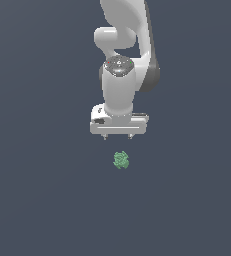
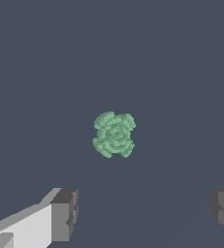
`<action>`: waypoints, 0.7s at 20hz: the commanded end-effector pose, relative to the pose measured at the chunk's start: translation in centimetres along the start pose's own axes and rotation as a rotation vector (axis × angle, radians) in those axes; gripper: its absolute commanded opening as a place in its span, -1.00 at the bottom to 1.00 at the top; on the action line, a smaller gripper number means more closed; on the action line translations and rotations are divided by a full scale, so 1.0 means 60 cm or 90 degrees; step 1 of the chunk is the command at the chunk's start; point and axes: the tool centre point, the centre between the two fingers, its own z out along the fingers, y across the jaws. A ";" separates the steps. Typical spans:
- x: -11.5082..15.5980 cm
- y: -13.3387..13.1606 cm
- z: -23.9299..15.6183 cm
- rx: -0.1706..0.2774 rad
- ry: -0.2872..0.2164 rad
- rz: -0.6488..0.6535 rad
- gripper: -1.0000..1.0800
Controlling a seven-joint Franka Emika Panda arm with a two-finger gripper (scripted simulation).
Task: Pick up the object and move it to a goal position.
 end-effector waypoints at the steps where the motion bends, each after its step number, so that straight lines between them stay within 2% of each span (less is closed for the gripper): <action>1: 0.000 -0.001 0.000 0.001 0.000 0.003 0.92; 7: 0.001 0.000 0.003 -0.001 0.000 -0.016 0.92; 14: 0.005 -0.002 0.014 -0.003 -0.003 -0.081 0.92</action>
